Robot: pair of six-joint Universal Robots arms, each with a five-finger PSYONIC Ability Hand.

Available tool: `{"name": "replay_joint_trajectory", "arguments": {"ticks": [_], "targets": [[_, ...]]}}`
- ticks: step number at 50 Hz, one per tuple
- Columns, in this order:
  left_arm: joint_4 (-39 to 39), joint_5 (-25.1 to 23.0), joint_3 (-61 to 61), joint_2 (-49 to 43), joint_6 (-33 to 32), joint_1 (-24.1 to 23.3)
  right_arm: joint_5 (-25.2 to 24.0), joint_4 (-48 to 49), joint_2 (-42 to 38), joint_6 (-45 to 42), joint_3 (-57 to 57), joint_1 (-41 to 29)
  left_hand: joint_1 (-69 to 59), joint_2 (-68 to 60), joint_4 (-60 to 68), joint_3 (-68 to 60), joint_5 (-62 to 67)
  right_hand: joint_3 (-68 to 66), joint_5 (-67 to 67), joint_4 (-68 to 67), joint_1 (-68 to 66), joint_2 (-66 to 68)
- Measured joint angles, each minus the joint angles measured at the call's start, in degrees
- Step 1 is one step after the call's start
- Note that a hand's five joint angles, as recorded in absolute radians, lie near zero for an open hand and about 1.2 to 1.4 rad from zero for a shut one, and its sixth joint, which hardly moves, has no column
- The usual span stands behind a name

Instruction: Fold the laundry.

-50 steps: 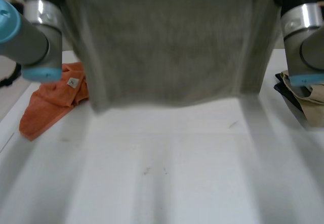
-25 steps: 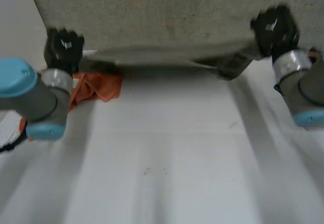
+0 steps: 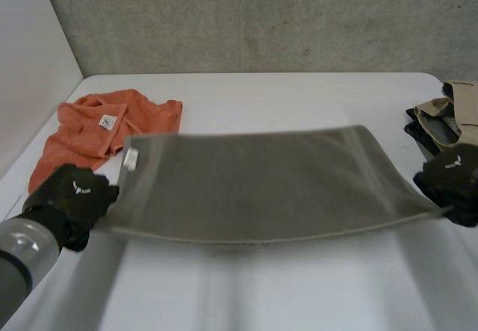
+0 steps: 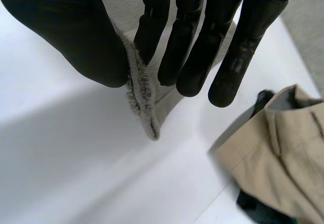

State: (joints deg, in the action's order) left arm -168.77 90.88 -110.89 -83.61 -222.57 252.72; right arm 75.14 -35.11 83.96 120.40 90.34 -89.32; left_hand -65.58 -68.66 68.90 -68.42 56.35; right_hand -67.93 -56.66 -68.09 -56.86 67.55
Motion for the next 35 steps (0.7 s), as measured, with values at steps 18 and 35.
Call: {"name": "replay_joint_trajectory", "arguments": {"ticks": [18, 35], "targets": [[-14.8, 0.8, 12.0, -23.8, -2.0, -0.6, 1.0, 21.8, -15.4, -1.1, -4.8, -5.1, 0.0, 0.0, 0.0, 0.0, 0.0, 0.0, 0.0, 0.0, 0.0, 0.0], [-39.3, 3.3, 31.7, -46.3, -4.9, -2.0, 6.6, 50.6, -32.0, -0.7, -16.2, -10.5, 0.0, 0.0, 0.0, 0.0, 0.0, 0.0, 0.0, 0.0, 0.0, 0.0]]}}
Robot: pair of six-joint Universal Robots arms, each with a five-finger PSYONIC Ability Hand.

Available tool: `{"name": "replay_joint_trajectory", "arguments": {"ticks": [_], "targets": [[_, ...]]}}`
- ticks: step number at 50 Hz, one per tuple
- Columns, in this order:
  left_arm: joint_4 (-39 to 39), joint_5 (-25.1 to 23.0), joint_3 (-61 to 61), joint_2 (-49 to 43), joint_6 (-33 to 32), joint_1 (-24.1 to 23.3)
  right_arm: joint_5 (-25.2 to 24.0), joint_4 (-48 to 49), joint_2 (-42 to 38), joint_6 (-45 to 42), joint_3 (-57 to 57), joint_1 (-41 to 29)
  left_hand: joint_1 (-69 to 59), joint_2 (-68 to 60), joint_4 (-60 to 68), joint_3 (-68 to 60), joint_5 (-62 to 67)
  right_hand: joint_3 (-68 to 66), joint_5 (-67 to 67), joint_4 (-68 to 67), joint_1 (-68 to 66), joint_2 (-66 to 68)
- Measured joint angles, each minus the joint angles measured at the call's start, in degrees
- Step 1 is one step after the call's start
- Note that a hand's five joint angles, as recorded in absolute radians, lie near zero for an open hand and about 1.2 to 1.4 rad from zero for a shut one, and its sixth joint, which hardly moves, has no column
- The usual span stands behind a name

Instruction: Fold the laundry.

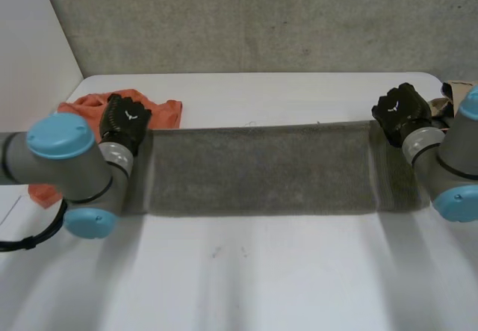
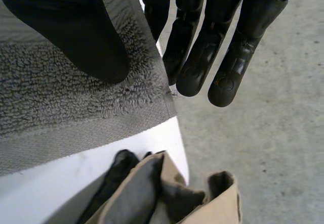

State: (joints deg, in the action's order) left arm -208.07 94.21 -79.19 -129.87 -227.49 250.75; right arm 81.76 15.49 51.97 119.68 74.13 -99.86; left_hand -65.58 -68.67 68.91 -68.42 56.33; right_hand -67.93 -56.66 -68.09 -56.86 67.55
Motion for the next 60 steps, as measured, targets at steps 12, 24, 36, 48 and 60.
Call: {"name": "replay_joint_trajectory", "arguments": {"ticks": [12, 24, 36, 48, 60], "targets": [[-7.2, 0.1, 3.9, -5.3, -3.8, -1.6, 1.2, 8.4, -6.6, 1.2, -3.4, -1.1, 54.5, 56.1, -56.6, 55.7, -53.4, 55.8, 52.9, 54.7, 45.4, -54.8], [-7.4, 0.6, -8.0, 7.8, -0.8, -2.6, -0.6, 0.4, 11.0, 22.5, 7.7, 0.7, 54.5, 57.0, -57.3, 56.4, -53.6, 55.8, 52.9, 54.7, 45.4, -54.8], [-7.2, 0.1, -20.3, 18.8, 10.9, -3.7, -11.1, -19.1, 17.6, 27.3, 17.6, 9.3, 54.5, 57.0, -57.3, 56.4, -53.6, 51.8, 50.2, 52.3, 43.6, -52.2], [-7.1, 0.0, -21.2, 18.3, 12.4, -4.5, -11.9, -8.4, 13.2, 24.7, 22.2, 11.0, 54.5, 57.0, -57.3, 56.4, -53.6, 40.8, 40.6, 41.0, 33.7, -40.9], [-7.0, 0.0, -21.4, 18.2, 12.2, -4.3, -10.6, -6.0, 6.5, 17.1, 20.1, 13.0, 54.5, 57.0, -57.3, 56.4, -53.6, 0.1, 0.7, 0.0, 1.3, 0.0]]}}
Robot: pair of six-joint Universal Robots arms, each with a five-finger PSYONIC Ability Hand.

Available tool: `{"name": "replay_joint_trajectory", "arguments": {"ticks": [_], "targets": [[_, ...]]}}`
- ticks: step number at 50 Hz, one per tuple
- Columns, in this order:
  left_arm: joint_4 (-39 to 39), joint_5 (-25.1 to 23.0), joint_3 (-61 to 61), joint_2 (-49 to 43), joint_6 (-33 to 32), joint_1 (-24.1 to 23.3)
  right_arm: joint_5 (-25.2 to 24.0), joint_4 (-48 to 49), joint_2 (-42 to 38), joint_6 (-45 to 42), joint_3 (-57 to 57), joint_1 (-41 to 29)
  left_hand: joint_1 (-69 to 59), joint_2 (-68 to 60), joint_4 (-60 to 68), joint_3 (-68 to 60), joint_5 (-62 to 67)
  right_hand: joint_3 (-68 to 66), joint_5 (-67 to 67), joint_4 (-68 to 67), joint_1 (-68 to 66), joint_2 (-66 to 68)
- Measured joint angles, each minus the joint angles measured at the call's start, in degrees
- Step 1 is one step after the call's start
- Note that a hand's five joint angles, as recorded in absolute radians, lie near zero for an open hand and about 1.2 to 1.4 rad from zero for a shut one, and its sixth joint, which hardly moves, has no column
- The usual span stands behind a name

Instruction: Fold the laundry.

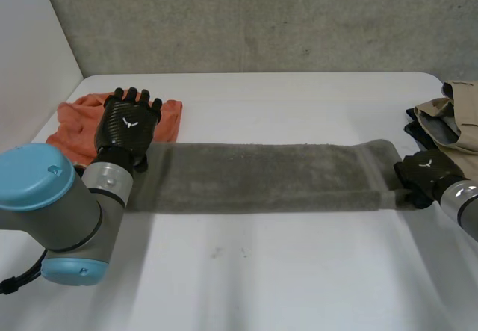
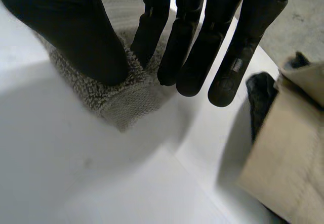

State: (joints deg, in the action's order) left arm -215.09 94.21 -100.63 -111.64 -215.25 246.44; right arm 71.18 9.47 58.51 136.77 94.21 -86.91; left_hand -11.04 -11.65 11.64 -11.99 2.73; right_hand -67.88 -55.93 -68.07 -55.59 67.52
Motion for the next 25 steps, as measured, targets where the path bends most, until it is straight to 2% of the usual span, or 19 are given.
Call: {"name": "replay_joint_trajectory", "arguments": {"ticks": [7, 13, 19, 25], "targets": [[0.1, 0.1, 0.0, 0.4, 0.0, 0.1, 2.0, 0.0, 1.4, -2.0, 0.9, 2.9, 0.0, 0.0, 0.0, 0.0, 0.0, 0.0, 0.0, 0.0, 0.0, 0.0], [0.3, 0.3, -0.1, 1.0, 0.0, 0.2, 3.2, -0.1, 7.1, -4.4, 2.9, 8.0, 0.0, 0.0, 0.0, 0.0, 0.0, 0.0, 0.0, 0.0, 0.0, 0.0], [0.4, 0.3, -0.7, 1.7, 0.1, 0.5, 3.3, -0.3, 9.3, -7.3, 3.2, 10.5, 0.0, 0.0, 0.0, 0.0, 0.0, 0.0, 0.0, 0.0, 0.0, 0.0], [0.4, 0.3, -1.2, 2.9, 0.1, 0.9, 2.9, 0.2, 10.5, -8.1, 2.3, 7.8, 0.0, 0.0, 0.0, 0.0, 0.0, 0.0, 0.0, 0.0, 0.0, 0.0]]}}
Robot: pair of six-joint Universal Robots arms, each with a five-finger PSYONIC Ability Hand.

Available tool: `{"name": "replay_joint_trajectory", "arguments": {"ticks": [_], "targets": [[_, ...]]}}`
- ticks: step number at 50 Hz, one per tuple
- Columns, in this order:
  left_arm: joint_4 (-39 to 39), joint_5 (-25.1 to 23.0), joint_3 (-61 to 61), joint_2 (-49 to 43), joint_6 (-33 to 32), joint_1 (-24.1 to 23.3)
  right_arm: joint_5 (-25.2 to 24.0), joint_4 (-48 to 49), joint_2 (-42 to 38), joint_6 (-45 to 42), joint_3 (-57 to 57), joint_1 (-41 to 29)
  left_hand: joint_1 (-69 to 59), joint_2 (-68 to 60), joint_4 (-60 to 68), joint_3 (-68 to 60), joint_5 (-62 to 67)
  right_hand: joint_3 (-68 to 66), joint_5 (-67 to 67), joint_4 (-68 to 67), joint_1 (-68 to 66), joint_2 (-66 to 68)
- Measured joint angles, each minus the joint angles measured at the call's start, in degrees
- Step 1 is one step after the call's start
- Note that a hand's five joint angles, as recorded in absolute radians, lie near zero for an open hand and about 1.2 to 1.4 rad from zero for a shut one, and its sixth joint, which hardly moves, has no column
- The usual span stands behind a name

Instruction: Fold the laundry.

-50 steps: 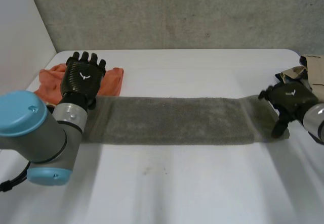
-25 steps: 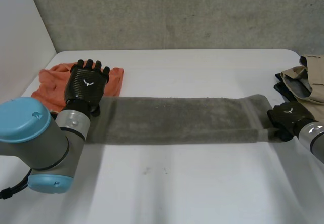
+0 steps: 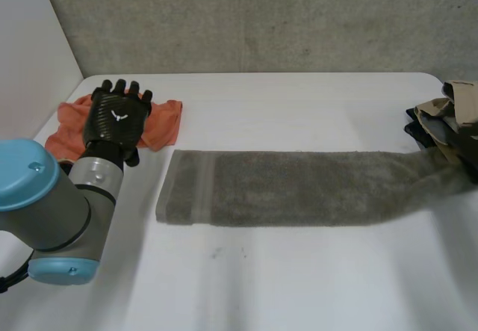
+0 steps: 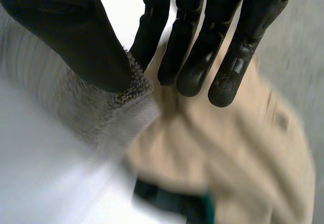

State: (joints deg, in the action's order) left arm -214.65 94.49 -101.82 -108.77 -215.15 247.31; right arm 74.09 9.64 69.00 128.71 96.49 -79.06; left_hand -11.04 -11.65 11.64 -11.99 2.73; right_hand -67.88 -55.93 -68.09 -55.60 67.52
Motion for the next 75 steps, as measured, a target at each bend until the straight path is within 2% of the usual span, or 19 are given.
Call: {"name": "replay_joint_trajectory", "arguments": {"ticks": [3, 6, 7, 9, 17, 21, 27, 31, 32, 34, 36, 40, 47, 52, 61, 68, 75], "targets": [[0.1, 0.0, -0.5, 2.2, 0.2, 1.0, -0.4, 2.7, 1.1, 1.6, -3.2, -9.8, 0.0, 0.0, 0.0, 0.0, 0.0, 0.0, 0.0, 0.0, -0.6, 0.0], [0.1, 0.0, -1.0, 4.0, 0.6, 2.0, -0.5, 4.7, 1.1, 2.6, -5.0, -14.9, 0.0, 0.0, 0.0, 0.0, 0.0, 0.0, 0.0, 0.0, -0.6, 0.0], [0.2, 0.0, -1.2, 4.8, 0.8, 2.4, -0.6, 6.4, 0.7, 3.4, -6.7, -19.3, 0.0, 0.0, 0.0, 0.0, 0.0, 0.0, 0.0, 0.0, -0.6, 0.0], [0.3, 0.0, -1.6, 6.4, 1.6, 3.3, -0.7, 8.1, -0.1, 4.0, -8.5, -23.3, 0.0, 0.0, 0.0, 0.0, 0.0, 0.0, 0.0, 0.0, -0.6, 0.0], [1.6, -0.2, -3.4, 11.2, 5.8, 6.6, -2.8, 13.2, -11.4, 5.1, -20.9, -45.3, 0.0, 0.0, 0.0, 0.0, 0.0, 0.0, 0.0, 0.0, -0.7, 0.0], [2.6, -0.3, -4.2, 11.9, 7.3, 7.3, -7.0, 13.5, -18.1, 5.2, -26.0, -51.9, 0.0, 0.0, 0.0, 0.0, 0.0, 0.0, 0.0, 0.0, -0.7, 0.0], [3.4, -0.5, -5.1, 11.6, 7.9, 7.4, -13.2, 13.6, -28.2, 5.1, -31.4, -58.2, 0.0, 0.0, 0.0, 0.0, 0.0, 2.2, 1.2, 2.3, 0.6, -2.6], [3.5, -0.6, -5.0, 10.7, 7.8, 7.0, -13.4, 13.6, -31.4, 5.1, -32.5, -59.7, 0.0, 0.0, 0.0, 0.0, 0.0, 33.3, 31.1, 33.4, 30.2, -34.9], [3.5, -0.6, -4.9, 10.4, 7.7, 6.8, -12.8, 13.5, -31.5, 5.1, -32.5, -59.8, 0.0, 0.0, 0.0, 0.0, 0.0, 46.2, 43.9, 46.2, 39.9, -47.4], [3.5, -0.6, -4.8, 10.2, 7.7, 6.7, -12.3, 13.5, -31.4, 5.1, -32.5, -59.8, 0.0, 0.0, 0.0, 0.0, 0.0, 49.8, 47.4, 49.9, 41.9, -50.0], [3.5, -0.7, -4.2, 9.4, 7.7, 5.9, -8.8, 13.2, -29.0, 5.8, -31.5, -59.5, 0.0, 0.0, 0.0, 0.0, 0.0, 55.6, 52.2, 54.7, 44.1, -54.8], [3.5, -0.8, -3.0, 8.7, 7.7, 3.8, -1.2, 13.0, -22.1, 11.4, -27.5, -57.1, 0.0, 0.0, 0.0, 0.0, 0.0, 55.7, 52.2, 54.7, 44.1, -54.8], [3.3, -2.2, -1.1, 7.0, 8.0, -1.2, 6.1, 10.0, -10.4, 25.8, -18.2, -50.9, 0.0, 0.0, 0.0, 0.0, 0.0, 55.7, 52.2, 54.7, 44.1, -54.8], [3.3, -4.0, 1.1, 3.0, 8.5, -5.9, 7.2, 4.4, -6.6, 31.1, -12.0, -45.6, 0.0, 0.0, 0.0, 0.0, 0.0, 55.7, 52.2, 54.7, 44.1, -54.8], [4.6, -6.1, 6.2, -6.8, 9.3, -11.5, 7.0, 0.9, -7.1, 29.1, -6.3, -40.7, 0.0, 0.0, 0.0, 0.0, 0.0, 50.5, 48.5, 50.8, 41.1, -50.5], [7.9, -6.3, 10.4, -12.9, 9.3, -11.6, 7.1, 1.2, -9.7, 26.9, -6.1, -40.6, 0.0, 0.0, 0.0, 0.0, 0.0, 50.3, 48.1, 50.5, 41.0, -50.5], [10.6, -5.0, 17.0, -18.8, 9.3, -9.2, 7.2, 1.4, -11.8, 25.9, -6.6, -41.0, 0.0, 0.0, 0.0, 0.0, 0.0, 49.0, 47.1, 49.3, 39.7, -50.4]]}}
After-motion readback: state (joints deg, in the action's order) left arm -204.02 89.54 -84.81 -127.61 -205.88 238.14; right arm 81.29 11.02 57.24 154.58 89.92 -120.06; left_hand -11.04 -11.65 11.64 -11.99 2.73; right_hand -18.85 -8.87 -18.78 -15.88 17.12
